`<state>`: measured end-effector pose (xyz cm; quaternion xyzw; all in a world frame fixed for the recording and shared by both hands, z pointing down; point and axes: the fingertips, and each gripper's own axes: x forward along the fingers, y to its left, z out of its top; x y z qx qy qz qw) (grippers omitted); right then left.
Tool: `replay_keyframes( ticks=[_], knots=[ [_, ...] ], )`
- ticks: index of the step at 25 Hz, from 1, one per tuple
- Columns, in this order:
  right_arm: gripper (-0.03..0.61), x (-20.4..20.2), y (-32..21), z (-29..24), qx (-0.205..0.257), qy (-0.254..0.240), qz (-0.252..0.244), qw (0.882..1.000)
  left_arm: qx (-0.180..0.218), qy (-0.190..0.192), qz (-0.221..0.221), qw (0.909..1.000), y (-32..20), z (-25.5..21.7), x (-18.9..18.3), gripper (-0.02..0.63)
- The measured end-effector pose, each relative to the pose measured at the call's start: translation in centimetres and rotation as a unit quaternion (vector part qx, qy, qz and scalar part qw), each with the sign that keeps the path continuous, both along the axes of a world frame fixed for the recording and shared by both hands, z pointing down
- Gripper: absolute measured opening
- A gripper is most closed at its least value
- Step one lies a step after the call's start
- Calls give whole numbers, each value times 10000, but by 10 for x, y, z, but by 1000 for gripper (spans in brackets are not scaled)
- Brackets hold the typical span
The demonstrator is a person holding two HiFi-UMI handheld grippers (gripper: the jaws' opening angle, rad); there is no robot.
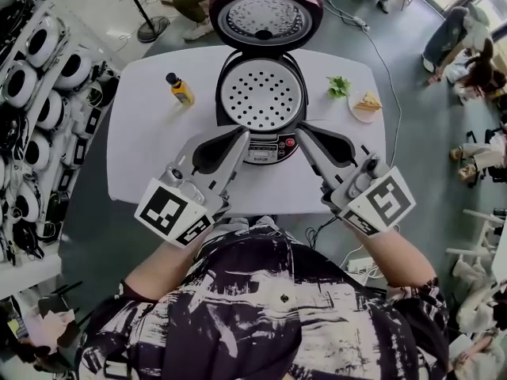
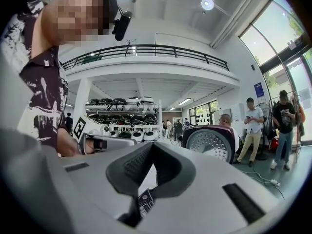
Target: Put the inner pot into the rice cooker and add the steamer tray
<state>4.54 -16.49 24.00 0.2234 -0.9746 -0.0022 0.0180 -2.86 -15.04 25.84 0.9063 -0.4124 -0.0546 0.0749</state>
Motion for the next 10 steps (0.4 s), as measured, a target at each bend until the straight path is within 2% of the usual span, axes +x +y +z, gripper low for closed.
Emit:
replay_keyframes(
  ticks=[10],
  knots=[
    [-5, 2, -2, 7, -43, 15, -26, 10000, -30, 12, 67, 10000, -4, 4, 5, 5]
  ],
)
